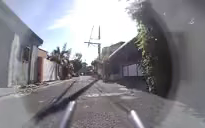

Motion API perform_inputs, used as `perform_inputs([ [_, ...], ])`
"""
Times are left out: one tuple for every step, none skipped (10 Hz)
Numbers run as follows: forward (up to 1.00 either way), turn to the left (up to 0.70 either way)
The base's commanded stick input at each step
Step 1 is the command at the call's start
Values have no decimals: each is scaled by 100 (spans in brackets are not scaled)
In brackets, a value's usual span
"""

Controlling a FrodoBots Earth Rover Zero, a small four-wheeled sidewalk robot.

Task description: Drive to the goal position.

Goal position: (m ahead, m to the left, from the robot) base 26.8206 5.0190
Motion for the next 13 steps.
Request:
perform_inputs([
  [0,23],
  [0,0],
  [0,0],
  [0,0],
  [0,0],
  [0,0],
  [0,0],
  [0,0],
  [0,0],
  [0,0],
  [23,0],
  [70,0],
  [70,0],
])
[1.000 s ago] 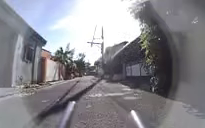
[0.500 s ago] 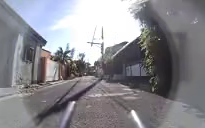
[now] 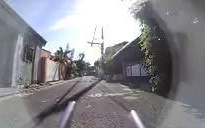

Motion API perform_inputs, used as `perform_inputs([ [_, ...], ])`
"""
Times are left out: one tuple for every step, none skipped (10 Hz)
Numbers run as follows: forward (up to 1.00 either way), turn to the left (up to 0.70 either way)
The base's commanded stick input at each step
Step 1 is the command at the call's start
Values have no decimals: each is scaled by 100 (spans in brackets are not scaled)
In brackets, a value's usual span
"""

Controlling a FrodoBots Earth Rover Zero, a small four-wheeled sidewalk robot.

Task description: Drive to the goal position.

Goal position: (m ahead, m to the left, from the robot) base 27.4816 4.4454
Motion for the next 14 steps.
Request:
perform_inputs([
  [70,0],
  [70,0],
  [70,0],
  [70,0],
  [70,0],
  [70,0],
  [70,0],
  [70,0],
  [70,0],
  [70,1],
  [70,12],
  [70,19],
  [70,10],
  [70,1],
])
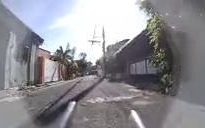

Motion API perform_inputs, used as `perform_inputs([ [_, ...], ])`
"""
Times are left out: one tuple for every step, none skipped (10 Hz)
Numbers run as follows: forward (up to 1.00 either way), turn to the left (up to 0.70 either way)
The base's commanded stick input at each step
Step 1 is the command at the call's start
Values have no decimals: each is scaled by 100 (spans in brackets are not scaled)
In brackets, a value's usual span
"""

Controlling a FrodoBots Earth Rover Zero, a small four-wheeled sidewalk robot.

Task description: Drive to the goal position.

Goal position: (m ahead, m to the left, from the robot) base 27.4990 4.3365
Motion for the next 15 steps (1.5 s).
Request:
perform_inputs([
  [70,13],
  [70,7],
  [70,-24],
  [70,-23],
  [70,-26],
  [70,-34],
  [70,-27],
  [70,16],
  [70,2],
  [70,0],
  [70,0],
  [70,0],
  [70,0],
  [70,0],
  [70,0],
])
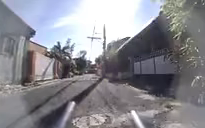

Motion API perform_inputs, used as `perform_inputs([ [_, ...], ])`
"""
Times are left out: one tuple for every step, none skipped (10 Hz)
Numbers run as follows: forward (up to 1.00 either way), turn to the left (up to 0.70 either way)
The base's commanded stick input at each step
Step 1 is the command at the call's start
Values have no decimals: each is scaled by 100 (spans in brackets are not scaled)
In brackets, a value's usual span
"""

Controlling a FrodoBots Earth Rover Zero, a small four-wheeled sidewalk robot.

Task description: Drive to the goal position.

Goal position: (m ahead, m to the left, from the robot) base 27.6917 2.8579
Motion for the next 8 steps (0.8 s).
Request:
perform_inputs([
  [70,0],
  [70,0],
  [70,10],
  [70,4],
  [70,2],
  [70,2],
  [70,0],
  [70,0],
])
